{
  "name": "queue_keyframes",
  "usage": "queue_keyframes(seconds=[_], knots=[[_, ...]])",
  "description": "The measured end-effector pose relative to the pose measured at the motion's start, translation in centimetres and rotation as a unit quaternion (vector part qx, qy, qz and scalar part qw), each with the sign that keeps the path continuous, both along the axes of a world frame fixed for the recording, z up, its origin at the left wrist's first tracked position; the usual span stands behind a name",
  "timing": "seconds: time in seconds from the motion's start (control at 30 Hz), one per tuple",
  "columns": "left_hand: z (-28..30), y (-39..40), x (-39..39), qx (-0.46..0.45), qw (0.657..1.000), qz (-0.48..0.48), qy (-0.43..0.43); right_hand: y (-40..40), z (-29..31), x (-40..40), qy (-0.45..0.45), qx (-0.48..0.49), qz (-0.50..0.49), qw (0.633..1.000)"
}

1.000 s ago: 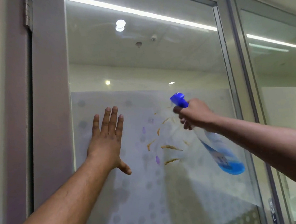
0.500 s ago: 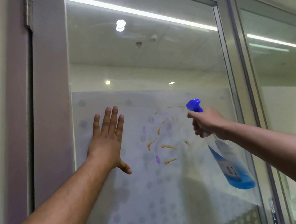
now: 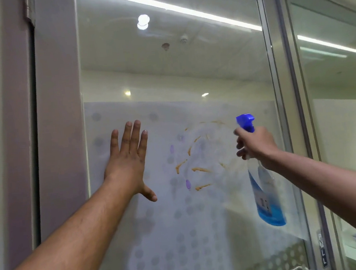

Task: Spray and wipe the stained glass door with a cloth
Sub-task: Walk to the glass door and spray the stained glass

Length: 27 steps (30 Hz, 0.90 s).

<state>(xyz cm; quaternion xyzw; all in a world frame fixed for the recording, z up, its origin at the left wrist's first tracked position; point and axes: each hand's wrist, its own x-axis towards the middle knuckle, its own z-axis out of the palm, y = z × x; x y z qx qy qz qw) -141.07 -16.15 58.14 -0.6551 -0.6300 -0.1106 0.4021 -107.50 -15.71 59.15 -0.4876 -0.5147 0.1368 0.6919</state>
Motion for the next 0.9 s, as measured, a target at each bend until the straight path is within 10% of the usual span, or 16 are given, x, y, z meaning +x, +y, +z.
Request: queue_keyframes(seconds=[0.17,0.6,0.9], knots=[[0.0,-0.4,0.1,-0.004,1.000,0.000,-0.002,0.5,-4.0,1.3,0.132,-0.126,0.072,0.981],[0.0,-0.7,0.2,-0.005,1.000,0.003,0.001,0.7,-6.5,-3.9,0.137,-0.045,0.126,0.981],[0.2,-0.1,0.1,0.006,1.000,-0.008,-0.002,-1.7,-12.3,-4.2,0.107,-0.230,0.201,0.946]])
